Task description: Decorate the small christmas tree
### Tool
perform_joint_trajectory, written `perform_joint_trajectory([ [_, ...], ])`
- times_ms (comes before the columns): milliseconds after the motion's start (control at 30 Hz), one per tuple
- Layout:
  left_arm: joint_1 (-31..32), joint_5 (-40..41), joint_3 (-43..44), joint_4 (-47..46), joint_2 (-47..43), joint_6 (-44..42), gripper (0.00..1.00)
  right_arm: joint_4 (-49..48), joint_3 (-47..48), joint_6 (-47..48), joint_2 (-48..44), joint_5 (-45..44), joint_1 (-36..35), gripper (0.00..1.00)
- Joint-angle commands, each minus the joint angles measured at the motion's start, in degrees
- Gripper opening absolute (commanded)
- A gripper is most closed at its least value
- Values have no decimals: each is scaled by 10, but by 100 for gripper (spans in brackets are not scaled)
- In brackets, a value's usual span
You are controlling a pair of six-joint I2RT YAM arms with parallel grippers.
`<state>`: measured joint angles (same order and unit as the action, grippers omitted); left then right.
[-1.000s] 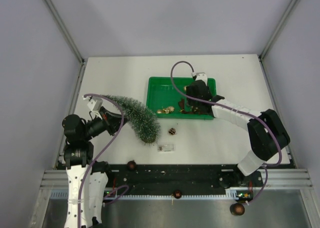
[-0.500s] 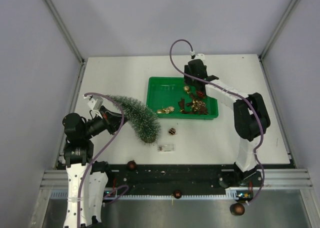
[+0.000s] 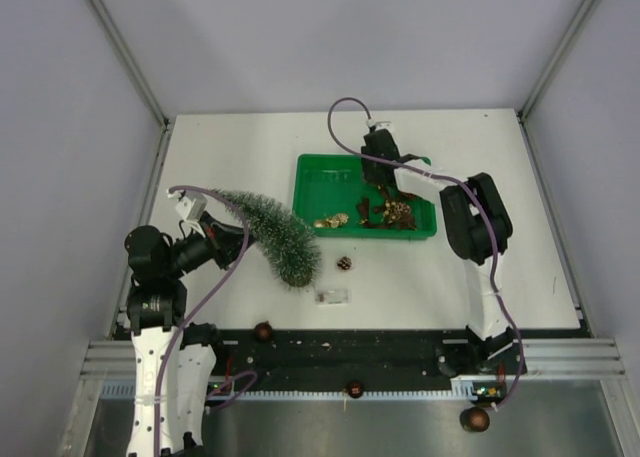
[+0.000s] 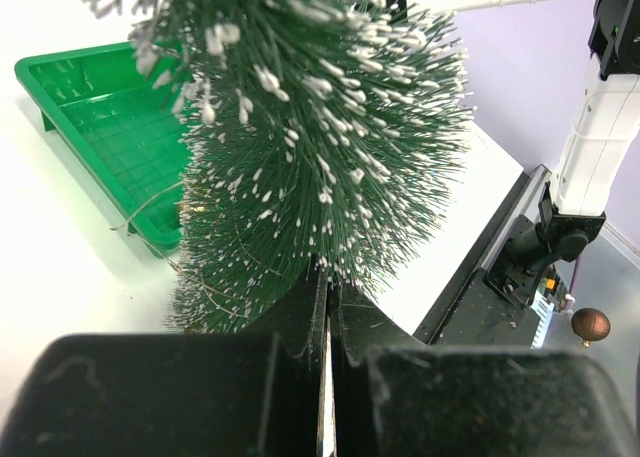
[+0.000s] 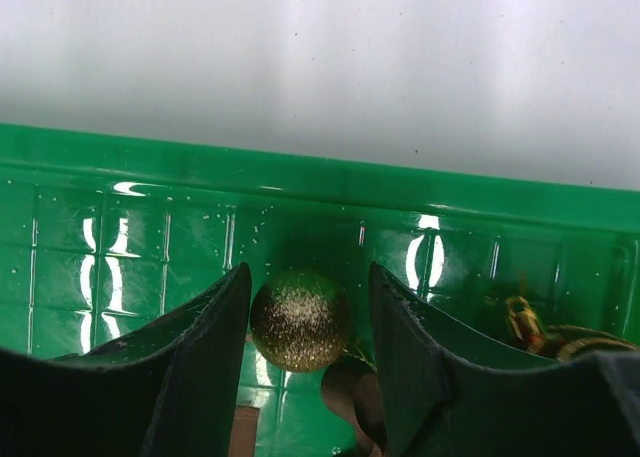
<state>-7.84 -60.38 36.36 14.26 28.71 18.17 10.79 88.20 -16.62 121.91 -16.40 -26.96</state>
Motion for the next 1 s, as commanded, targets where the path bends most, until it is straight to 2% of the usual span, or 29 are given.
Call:
perform_joint_trajectory([
  [0, 0, -1, 13, 14, 6, -9, 0, -9, 22, 2, 3, 8, 0, 47],
  [167, -1, 2, 13, 21, 2, -16, 0, -13, 14, -1, -4, 20, -1, 37],
  [367, -1, 4, 13, 24, -5, -15, 0, -8, -9, -3, -29, 20, -5, 35],
  [500, -1, 5, 13, 28, -8, -15, 0, -19, -38, -15, -58, 25, -7, 26],
  [600, -1, 6, 13, 30, -12, -17, 0, -25, -52, -25, -101, 39, -15, 23],
  [967, -1, 3, 9, 25, -13, -11, 0, -88, -147, -117, -366, 133, -110, 25],
])
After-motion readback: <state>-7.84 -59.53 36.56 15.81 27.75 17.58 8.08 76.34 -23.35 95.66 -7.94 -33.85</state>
